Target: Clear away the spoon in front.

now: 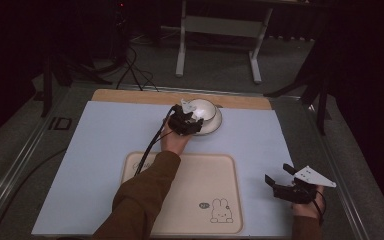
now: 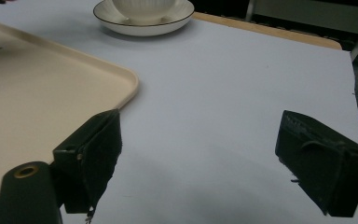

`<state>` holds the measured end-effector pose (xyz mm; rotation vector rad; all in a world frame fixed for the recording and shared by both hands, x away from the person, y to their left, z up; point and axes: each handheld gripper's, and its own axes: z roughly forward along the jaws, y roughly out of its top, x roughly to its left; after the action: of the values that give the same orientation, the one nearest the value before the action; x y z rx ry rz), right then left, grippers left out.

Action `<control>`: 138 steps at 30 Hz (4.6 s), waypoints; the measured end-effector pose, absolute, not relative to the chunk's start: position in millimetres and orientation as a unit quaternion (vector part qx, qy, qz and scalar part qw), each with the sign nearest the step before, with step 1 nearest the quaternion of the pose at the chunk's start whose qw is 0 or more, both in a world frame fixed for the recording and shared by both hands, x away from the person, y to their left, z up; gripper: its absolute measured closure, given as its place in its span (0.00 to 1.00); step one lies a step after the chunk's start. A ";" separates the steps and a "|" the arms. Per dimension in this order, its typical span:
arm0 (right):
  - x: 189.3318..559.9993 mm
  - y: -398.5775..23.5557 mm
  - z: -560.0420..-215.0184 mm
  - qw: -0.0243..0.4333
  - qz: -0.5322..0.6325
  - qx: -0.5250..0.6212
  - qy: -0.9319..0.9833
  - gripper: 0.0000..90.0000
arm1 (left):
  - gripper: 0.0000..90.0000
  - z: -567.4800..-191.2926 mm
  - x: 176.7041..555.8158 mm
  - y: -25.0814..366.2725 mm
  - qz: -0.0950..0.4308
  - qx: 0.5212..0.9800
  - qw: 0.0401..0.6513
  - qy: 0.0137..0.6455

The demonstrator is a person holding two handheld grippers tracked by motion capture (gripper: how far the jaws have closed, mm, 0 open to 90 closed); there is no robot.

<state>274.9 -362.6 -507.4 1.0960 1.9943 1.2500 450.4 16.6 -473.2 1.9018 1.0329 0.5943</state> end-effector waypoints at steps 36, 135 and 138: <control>275.8 -363.5 -507.9 0.269 0.464 0.407 0.739 0.16 | 0.82 -483.4 464.5 29.1 0.228 0.756 0.418 0.450; 273.3 -363.5 -506.7 0.275 0.465 0.409 0.735 0.16 | 0.82 -438.6 350.9 132.8 0.262 0.703 0.468 0.468; 273.2 -363.4 -506.7 0.275 0.465 0.409 0.736 0.16 | 0.82 -439.9 348.4 136.7 0.261 0.701 0.467 0.470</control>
<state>273.2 -363.4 -506.7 1.0985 1.9774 1.2512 348.4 136.7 -439.9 1.7210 1.1541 0.6413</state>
